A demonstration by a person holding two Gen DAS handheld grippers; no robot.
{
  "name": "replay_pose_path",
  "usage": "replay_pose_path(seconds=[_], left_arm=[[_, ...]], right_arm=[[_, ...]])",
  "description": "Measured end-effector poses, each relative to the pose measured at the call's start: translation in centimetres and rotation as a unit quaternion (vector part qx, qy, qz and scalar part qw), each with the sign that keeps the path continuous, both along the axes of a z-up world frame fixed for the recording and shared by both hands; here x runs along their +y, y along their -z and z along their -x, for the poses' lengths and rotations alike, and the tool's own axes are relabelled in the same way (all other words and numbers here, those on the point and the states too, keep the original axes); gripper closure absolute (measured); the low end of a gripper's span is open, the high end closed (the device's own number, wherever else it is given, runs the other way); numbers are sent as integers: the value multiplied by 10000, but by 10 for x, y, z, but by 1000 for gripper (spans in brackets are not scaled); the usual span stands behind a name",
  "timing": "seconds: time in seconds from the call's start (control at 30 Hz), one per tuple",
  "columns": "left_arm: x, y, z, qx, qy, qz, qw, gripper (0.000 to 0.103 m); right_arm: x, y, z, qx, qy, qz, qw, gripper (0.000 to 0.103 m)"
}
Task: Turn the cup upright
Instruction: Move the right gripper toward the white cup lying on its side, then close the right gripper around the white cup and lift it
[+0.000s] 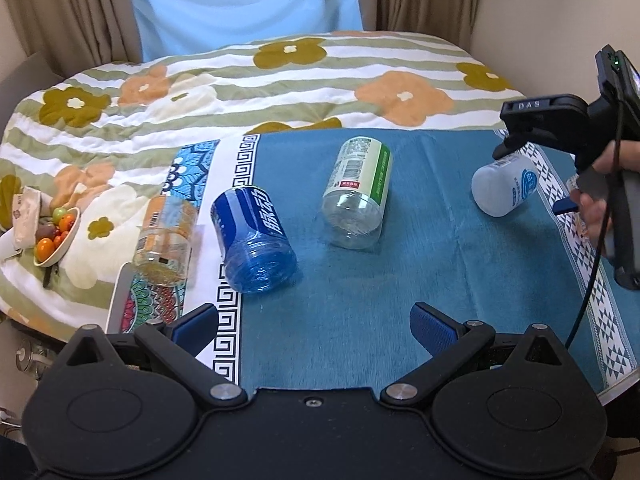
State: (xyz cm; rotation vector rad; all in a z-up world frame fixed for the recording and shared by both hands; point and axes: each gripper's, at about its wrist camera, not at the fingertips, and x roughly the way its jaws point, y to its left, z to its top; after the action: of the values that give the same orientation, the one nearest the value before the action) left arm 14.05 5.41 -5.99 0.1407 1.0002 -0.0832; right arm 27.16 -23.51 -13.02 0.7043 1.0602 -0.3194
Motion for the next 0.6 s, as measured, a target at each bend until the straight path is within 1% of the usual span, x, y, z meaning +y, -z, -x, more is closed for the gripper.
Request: replay_pose_path(seconds=[0.13,0.23,0.37,0.47,0.6], left_arm=[[1,4,-9,71,70,12,9999,0],[3,7,-14,89,113,8,9999,0],[6,9,-19,114,154,1,9998,0],[7,10,-22,121,169,-5,9998,0],[10,11,-24,124,169,-1,9998,0]], right_arm=[[-7,13,-5,50,515,-415,9978,0],[-9,19,-9,68,793,-537,9954,0],[-8,25,-12,58,1021,-629,9928,15],[-6,27,-13,8,1077,-684,9918,22],[-4,27,-16,-2,1070,-633,9922,23]])
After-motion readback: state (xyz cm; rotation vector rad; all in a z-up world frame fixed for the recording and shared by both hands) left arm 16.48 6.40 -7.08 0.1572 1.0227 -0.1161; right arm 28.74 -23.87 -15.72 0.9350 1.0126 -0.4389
